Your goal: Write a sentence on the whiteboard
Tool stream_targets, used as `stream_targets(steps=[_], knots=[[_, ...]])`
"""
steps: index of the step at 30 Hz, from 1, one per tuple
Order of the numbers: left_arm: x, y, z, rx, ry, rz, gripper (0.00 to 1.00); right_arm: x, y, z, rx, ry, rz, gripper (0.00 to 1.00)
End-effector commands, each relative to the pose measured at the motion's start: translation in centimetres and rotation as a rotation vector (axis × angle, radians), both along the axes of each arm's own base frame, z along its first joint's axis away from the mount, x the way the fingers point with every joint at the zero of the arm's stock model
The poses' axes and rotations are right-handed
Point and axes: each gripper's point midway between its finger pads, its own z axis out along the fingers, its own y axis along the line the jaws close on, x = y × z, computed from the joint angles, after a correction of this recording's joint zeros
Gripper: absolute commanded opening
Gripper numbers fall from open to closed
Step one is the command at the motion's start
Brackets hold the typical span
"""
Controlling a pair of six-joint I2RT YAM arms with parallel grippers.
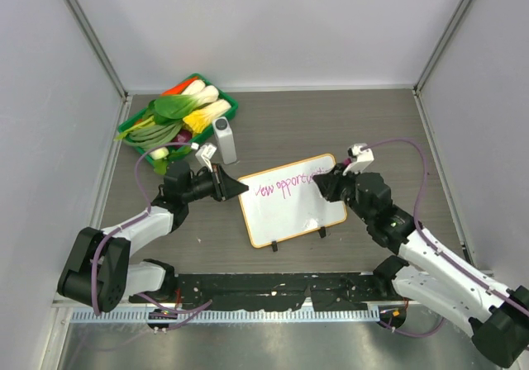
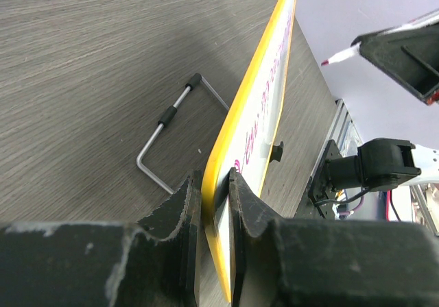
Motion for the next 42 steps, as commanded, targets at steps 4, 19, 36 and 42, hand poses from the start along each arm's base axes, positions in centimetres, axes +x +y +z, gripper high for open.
stream_targets(steps=[4,19,36,42], knots=[[0.7,0.5,-1.4,0.070,-0.032,0.027,0.00,-2.2,6.3,1.4,0.010,-0.123,0.155,0.02],[0.7,0.5,-1.2,0.069,-0.033,0.024,0.00,-4.7,13.5,-0.8,-0.018,-0.134,0.251,0.01],[0.6,0.4,-1.1,0.066,-0.036,0.022,0.00,-4.5,13.4,-4.1,-0.099,-0.087,0.203,0.01],[0.6,0.4,-1.1,0.067,-0.034,0.022,0.00,-4.7,13.1,-5.2,-0.125,-0.065,0.205,0.01]])
